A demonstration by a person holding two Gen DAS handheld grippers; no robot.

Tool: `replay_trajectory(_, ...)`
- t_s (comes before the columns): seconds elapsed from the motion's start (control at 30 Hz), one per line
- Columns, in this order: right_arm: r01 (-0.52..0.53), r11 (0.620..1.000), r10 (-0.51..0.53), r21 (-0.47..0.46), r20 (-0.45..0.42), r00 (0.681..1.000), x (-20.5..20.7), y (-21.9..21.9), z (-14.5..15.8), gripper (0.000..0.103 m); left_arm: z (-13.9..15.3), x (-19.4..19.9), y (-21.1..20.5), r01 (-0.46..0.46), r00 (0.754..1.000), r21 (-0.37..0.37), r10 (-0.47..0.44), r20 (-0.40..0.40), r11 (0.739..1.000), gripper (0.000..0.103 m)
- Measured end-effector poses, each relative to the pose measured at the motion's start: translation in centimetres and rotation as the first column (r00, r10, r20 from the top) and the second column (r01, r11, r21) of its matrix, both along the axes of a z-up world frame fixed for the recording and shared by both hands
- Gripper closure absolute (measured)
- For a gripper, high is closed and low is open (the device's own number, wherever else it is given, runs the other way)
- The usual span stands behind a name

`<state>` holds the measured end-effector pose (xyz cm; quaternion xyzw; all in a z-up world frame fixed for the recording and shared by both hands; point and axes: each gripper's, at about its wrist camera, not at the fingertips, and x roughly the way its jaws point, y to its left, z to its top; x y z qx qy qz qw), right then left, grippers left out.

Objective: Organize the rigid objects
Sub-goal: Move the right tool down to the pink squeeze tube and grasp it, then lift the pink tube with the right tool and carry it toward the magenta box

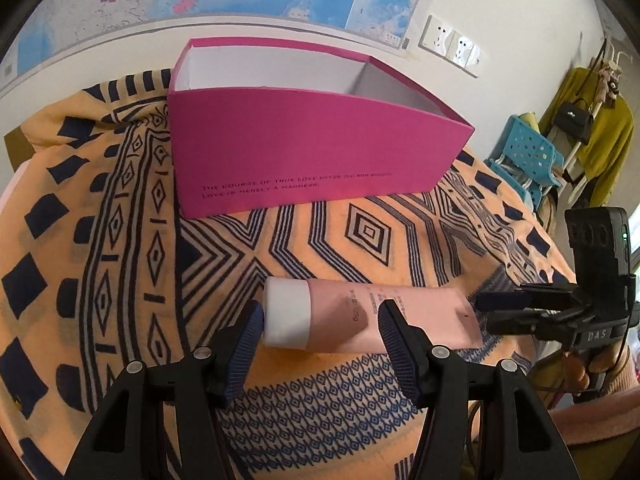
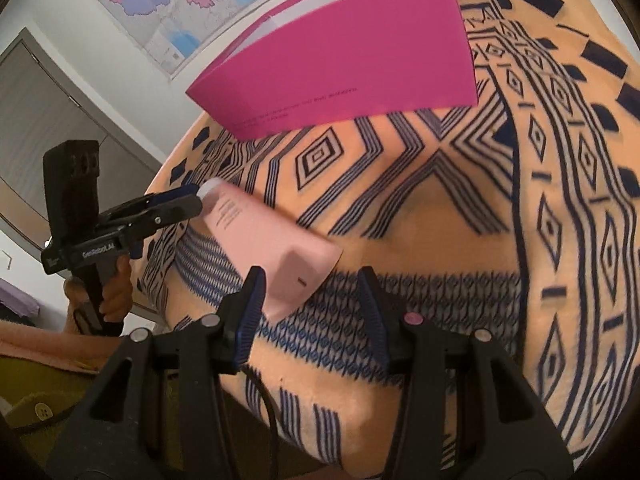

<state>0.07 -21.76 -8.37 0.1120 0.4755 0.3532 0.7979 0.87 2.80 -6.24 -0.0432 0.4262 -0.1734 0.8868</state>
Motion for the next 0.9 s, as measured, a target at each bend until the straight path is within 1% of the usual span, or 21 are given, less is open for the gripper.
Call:
replay_trajectory(0.17,-0.005,1.0,0.005,0.006,-0.004,1.0,0.0,0.9,0.0,0.054,-0.1,0.1,0.0,0.001,1.0,-0.013,-0.001,-0.011,1.0,0.042)
replay_trajectory(0.33,-0.011,1.0,0.011,0.013,0.002,1.0,0.2,1.9,0.0,0.054,-0.2,0.0,0.0,0.005,1.0,-0.01,-0.005,-0.015,1.0,0.042)
replay_trajectory(0.63,0.045,0.999,-0.045,-0.006,0.033,0.998,1.2,1.5,0.3,0.054,-0.1,0.0,-0.6,0.015,1.0,-0.037,-0.015,-0.02,0.999,0.041)
replay_trajectory(0.73,0.069,0.997,-0.068,-0.025,0.053,0.996,1.8,1.1,0.4,0.054,-0.2,-0.2,-1.1,0.037,0.999,-0.042,-0.037,-0.021,0.998,0.038)
replay_trajectory(0.8,0.074,0.997,-0.073,-0.021,0.054,0.996,2.2,0.9,0.4,0.054,-0.2,-0.3,-1.3,0.043,0.999,-0.032,-0.044,-0.017,0.999,0.038)
replay_trajectory(0.9,0.069,0.997,-0.067,-0.02,0.049,0.997,2.5,0.6,0.2,0.054,-0.2,-0.1,-1.1,0.026,0.999,-0.045,-0.027,-0.026,0.999,0.038)
